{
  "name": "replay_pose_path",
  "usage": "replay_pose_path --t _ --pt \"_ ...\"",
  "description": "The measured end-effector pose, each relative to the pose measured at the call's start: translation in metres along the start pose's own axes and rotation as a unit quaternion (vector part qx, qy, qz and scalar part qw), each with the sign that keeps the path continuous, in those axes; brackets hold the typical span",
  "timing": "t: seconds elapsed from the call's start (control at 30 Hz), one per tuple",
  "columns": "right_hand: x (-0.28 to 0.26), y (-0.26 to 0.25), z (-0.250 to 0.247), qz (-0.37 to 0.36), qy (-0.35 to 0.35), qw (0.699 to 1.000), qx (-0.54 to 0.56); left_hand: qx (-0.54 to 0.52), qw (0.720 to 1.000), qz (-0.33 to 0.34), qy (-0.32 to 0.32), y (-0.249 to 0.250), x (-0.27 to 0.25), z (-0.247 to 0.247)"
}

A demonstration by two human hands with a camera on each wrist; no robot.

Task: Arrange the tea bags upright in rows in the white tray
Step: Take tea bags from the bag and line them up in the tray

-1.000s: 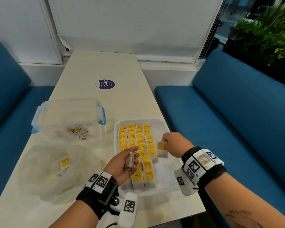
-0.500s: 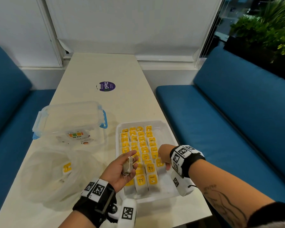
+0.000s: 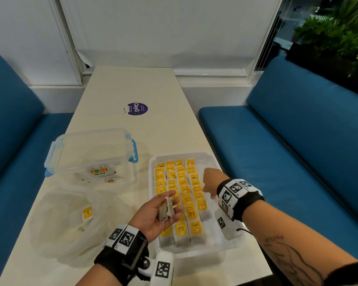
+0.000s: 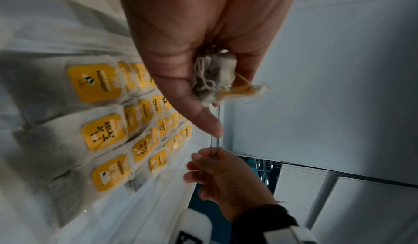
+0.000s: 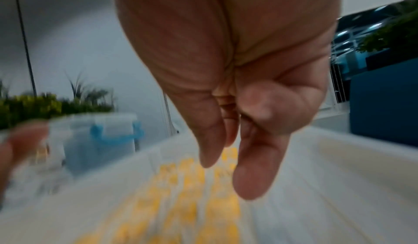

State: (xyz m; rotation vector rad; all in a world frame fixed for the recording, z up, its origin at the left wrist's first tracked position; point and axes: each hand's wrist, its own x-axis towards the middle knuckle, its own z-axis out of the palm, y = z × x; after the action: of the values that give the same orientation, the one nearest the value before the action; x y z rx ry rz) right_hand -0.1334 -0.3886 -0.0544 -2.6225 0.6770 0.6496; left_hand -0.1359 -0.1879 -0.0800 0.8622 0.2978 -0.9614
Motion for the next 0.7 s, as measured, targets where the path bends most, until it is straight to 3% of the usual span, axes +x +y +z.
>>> replay_pose_path --t 0.1,0.2,0.33,0.43,0.6,0.7 --pt "-0.027 -0.005 -0.020 -0.053 0.030 0.992 0.108 -0.007 1.000 -0.005 -0.003 0.002 0.000 0.004" --pt "-0.054 -0.013 -0.027 -0.148 -0.018 0.970 0.194 -0.008 1.000 -0.022 -0.015 0.002 0.000 0.009" --pt "-0.074 -0.027 -0.010 -0.222 -0.034 0.960 0.168 0.012 0.999 -0.031 -0.018 0.000 0.002 0.017" --pt "-0.085 -0.035 0.007 -0.202 -0.016 0.960 0.195 0.031 0.999 -0.010 -0.016 -0.004 0.005 0.021" --pt "-0.079 -0.033 0.014 -0.142 0.088 0.967 0.191 0.020 1.000 0.019 0.010 -0.004 0.006 0.021" --pt "-0.072 -0.024 0.007 -0.125 0.086 0.964 0.217 0.008 0.999 0.022 0.026 -0.002 0.003 0.017"
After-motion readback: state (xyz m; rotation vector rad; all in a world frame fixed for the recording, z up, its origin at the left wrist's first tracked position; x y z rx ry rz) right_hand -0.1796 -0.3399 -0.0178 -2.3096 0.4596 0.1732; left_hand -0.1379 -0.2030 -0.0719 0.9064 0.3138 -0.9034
